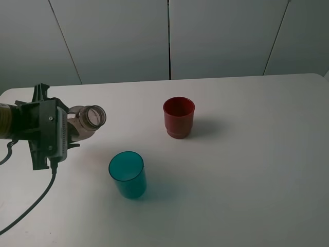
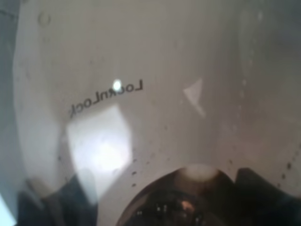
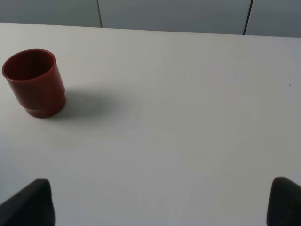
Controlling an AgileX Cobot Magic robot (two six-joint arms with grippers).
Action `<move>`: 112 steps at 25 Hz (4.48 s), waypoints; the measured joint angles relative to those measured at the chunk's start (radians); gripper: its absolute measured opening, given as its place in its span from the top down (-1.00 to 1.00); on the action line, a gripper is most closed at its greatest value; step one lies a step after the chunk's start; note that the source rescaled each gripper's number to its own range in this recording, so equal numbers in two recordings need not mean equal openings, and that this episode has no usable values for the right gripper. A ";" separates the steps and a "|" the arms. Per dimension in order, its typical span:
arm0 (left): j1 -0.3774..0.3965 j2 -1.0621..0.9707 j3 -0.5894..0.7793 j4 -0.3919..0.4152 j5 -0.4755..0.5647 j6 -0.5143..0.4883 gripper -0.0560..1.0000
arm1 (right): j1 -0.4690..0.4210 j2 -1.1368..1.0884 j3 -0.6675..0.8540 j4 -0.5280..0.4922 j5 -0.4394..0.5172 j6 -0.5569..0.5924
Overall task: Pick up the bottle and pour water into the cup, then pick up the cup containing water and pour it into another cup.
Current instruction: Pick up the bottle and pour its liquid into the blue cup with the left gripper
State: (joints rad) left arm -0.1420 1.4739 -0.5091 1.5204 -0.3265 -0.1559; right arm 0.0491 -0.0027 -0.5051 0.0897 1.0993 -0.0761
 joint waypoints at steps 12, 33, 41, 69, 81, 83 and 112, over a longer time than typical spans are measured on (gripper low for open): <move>-0.059 0.000 0.000 0.104 0.081 0.048 0.29 | 0.000 0.000 0.000 0.000 0.000 0.000; -0.205 0.000 -0.035 0.167 0.199 0.056 0.29 | 0.000 0.000 0.000 0.000 0.000 0.000; -0.238 0.000 -0.037 0.196 0.268 0.070 0.29 | 0.000 0.000 0.000 0.000 0.000 0.000; -0.321 0.002 -0.104 0.223 0.378 0.100 0.29 | 0.000 0.000 0.000 0.000 0.000 0.026; -0.322 0.002 -0.104 0.223 0.395 0.167 0.29 | 0.000 0.000 0.000 0.000 0.000 0.029; -0.322 0.002 -0.104 0.223 0.395 0.176 0.29 | 0.000 0.000 0.000 0.000 0.000 0.029; -0.326 0.002 -0.104 0.225 0.400 0.315 0.31 | 0.000 0.000 0.000 0.000 0.000 0.030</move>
State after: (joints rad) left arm -0.4676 1.4757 -0.6132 1.7451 0.0735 0.1595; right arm 0.0491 -0.0027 -0.5051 0.0897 1.0993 -0.0456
